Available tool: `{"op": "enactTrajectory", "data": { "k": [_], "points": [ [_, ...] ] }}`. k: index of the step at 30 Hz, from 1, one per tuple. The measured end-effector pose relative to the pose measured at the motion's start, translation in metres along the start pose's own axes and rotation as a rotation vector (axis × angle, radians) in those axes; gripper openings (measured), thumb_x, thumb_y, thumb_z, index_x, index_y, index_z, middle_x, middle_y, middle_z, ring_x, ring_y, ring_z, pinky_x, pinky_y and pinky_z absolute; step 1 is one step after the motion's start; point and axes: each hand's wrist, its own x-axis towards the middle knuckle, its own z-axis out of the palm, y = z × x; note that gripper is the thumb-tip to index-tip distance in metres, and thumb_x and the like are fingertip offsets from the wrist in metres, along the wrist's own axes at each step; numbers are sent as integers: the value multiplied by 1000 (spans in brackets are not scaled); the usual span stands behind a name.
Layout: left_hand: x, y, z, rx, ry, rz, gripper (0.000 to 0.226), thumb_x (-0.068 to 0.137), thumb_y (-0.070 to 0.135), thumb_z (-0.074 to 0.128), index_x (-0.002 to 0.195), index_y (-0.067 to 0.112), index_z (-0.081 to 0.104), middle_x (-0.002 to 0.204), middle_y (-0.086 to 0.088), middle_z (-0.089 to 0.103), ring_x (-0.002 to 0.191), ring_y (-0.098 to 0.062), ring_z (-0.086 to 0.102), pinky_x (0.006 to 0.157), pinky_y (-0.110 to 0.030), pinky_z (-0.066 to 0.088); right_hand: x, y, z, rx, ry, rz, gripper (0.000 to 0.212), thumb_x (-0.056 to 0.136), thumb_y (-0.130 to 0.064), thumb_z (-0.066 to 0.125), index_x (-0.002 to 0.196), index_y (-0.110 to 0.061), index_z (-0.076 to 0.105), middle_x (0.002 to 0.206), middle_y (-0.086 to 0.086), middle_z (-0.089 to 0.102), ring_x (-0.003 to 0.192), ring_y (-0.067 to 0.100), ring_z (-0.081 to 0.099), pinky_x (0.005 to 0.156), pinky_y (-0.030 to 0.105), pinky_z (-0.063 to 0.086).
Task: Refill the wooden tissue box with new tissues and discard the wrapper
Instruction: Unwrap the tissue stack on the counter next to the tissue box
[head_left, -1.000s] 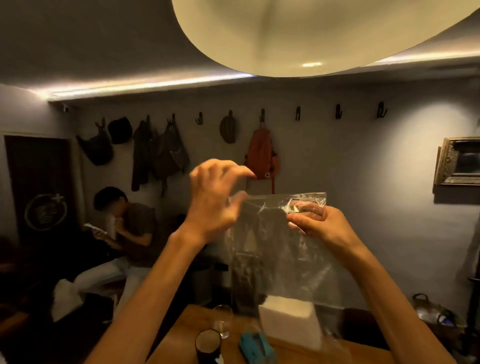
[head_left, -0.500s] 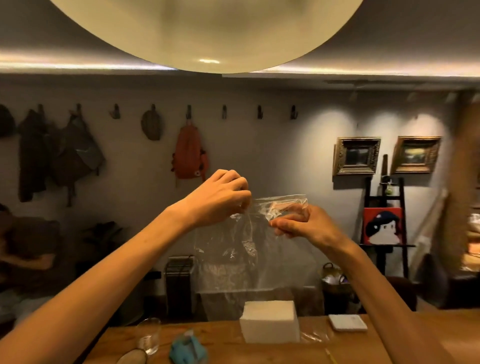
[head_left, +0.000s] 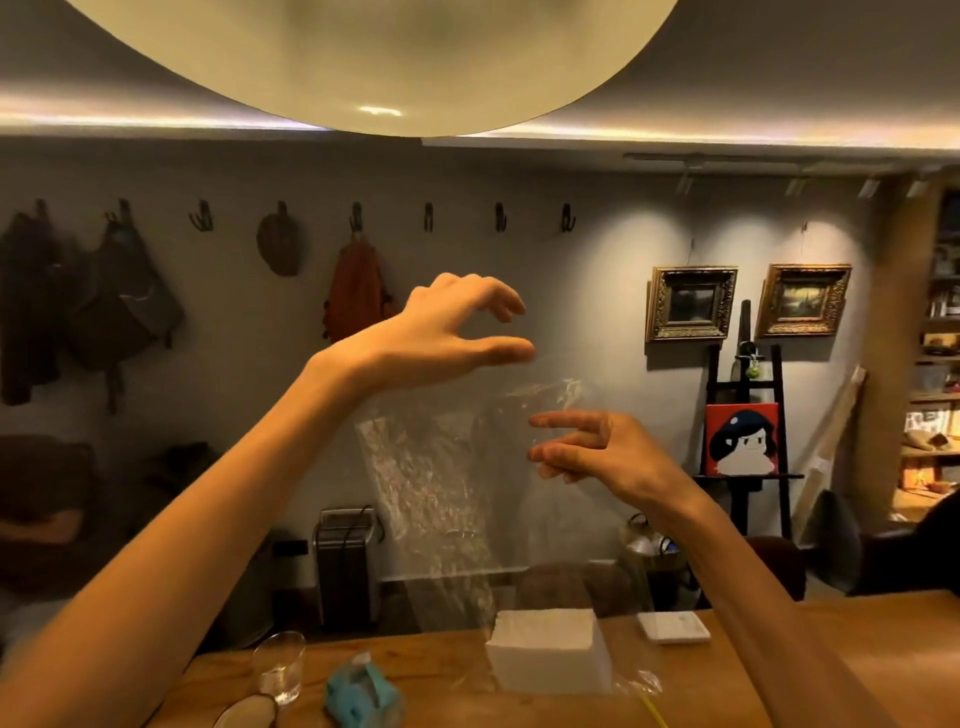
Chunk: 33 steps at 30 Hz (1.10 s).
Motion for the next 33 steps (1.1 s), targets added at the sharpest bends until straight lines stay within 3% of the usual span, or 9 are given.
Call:
{"op": "enactTrajectory", "data": {
  "k": [4, 6, 9, 14, 19, 25, 27, 30, 33],
  "points": [
    [27, 7, 22, 360, -24, 97, 35, 82, 56, 64, 104, 28, 67, 112, 8, 61, 114, -16, 48, 93, -33, 31, 0, -5, 19, -4, -62, 11, 32, 88, -6, 67, 119, -13, 64, 100, 8, 76, 78, 11, 74, 66, 18, 55],
    [35, -1, 17, 209, -46, 64, 25, 85, 44, 67, 92, 20, 71, 102, 4, 66, 102, -21, 59, 89, -36, 43, -3, -8, 27, 8, -47, -6, 27, 88, -7, 66, 113, -18, 66, 97, 5, 77, 78, 10, 73, 66, 19, 54],
    [23, -11, 7, -378, 50, -128, 31, 98, 41, 51, 102, 16, 70, 107, -2, 70, 100, -17, 66, 90, -34, 49, -13, -16, 25, 46, 20, -59, 25, 87, -9, 67, 109, -20, 67, 93, 3, 78, 81, 12, 74, 68, 22, 56],
    [-50, -23, 12, -341, -121, -161, 35, 88, 46, 59, 108, 18, 69, 105, 2, 71, 100, -11, 67, 87, -25, 52, -48, -5, 27, 159, -28, -23, 29, 86, -10, 68, 112, -22, 67, 96, 4, 78, 89, 20, 74, 74, 26, 57],
    [-120, -21, 44, -277, -233, -166, 19, 88, 32, 62, 93, 18, 74, 85, 4, 73, 82, -12, 69, 72, -29, 56, -88, 40, 45, 237, -139, 207, 32, 88, -12, 68, 119, -21, 65, 98, 7, 77, 85, 17, 73, 73, 25, 57],
    [-199, 5, 110, -489, -563, -255, 25, 85, 40, 63, 94, 21, 76, 75, 10, 71, 61, -12, 64, 56, -25, 51, -169, 118, 63, 296, -427, 542, 33, 89, -20, 64, 122, -17, 66, 109, 10, 75, 103, 27, 70, 82, 33, 55],
    [-224, 9, 144, -520, -649, -302, 21, 84, 39, 63, 93, 25, 75, 76, 9, 71, 61, -18, 64, 56, -34, 53, -196, 144, 74, 345, -450, 664, 30, 96, -21, 55, 124, -14, 64, 111, 11, 74, 105, 27, 70, 84, 34, 57],
    [-258, 6, 197, -505, -746, -352, 13, 88, 32, 64, 95, 27, 74, 79, 9, 70, 73, -10, 66, 66, -30, 53, -231, 178, 98, 399, -368, 817, 31, 102, -25, 45, 124, -11, 62, 111, 11, 74, 102, 22, 71, 81, 29, 57],
    [-278, 0, 232, -497, -786, -405, 12, 91, 27, 63, 97, 24, 73, 85, 7, 70, 82, -3, 65, 72, -18, 49, -249, 201, 117, 338, 1, 871, 32, 98, -33, 52, 122, -14, 64, 105, 4, 76, 97, 19, 70, 82, 28, 51]
  ]
}}
